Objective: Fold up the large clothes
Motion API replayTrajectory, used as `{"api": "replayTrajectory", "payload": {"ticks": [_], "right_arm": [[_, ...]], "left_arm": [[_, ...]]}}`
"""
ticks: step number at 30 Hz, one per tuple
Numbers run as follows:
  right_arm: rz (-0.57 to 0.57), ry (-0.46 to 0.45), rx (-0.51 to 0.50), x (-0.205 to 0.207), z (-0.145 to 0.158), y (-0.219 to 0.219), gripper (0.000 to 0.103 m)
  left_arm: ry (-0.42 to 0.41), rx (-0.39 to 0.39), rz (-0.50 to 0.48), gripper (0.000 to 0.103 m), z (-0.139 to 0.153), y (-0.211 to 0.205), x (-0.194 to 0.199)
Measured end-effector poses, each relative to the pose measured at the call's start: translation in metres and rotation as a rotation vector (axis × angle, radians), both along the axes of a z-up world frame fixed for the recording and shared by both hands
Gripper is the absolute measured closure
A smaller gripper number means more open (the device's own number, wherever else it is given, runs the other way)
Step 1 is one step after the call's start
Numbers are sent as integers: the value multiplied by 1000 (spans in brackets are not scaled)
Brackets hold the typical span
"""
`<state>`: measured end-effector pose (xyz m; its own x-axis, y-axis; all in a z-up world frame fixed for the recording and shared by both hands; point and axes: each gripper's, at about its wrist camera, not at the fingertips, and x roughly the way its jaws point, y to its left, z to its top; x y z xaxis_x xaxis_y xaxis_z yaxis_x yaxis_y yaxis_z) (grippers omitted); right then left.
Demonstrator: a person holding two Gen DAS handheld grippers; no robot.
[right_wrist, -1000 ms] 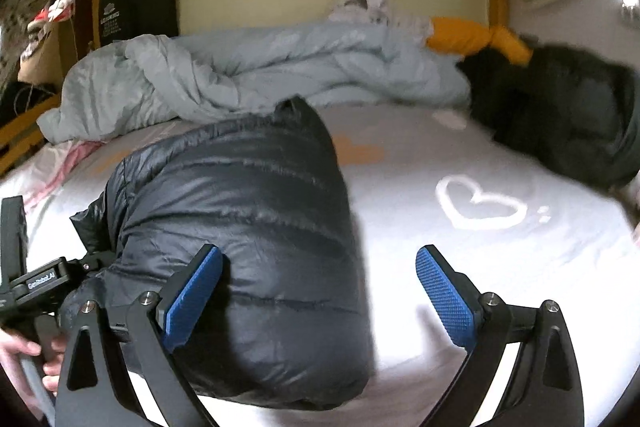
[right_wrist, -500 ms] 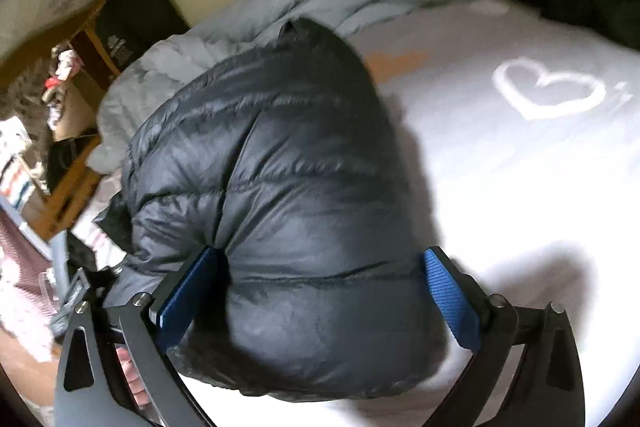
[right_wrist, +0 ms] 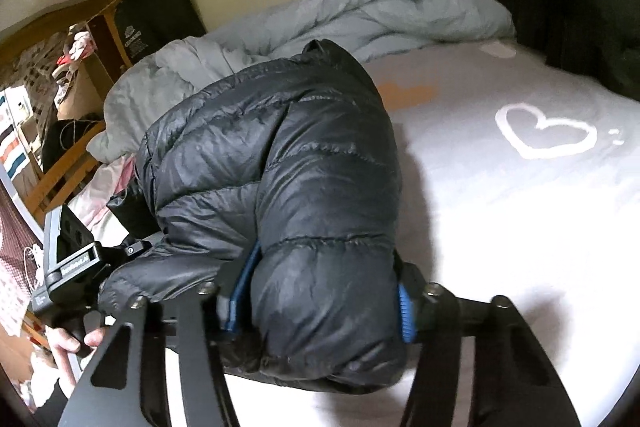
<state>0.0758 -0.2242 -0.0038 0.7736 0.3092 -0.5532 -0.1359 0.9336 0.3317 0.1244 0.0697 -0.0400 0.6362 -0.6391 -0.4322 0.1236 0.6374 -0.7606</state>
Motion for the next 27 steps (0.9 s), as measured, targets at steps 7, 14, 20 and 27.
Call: {"api": "replayTrajectory", "payload": {"ticks": [7, 14, 20, 27], "right_arm": [[-2, -70, -52, -22, 29, 1, 51], [-14, -147, -70, -51, 59, -8, 51], [-18, -212, -83, -77, 84, -18, 51], [-29, -274, -81, -105, 105, -30, 51]], "left_arm": [[-64, 2, -17, 61, 21, -4, -9], [-185, 61, -51, 61, 57, -19, -28], [-274, 122, -65, 61, 90, -32, -47], [-346, 163, -70, 61, 118, -48, -63]]}}
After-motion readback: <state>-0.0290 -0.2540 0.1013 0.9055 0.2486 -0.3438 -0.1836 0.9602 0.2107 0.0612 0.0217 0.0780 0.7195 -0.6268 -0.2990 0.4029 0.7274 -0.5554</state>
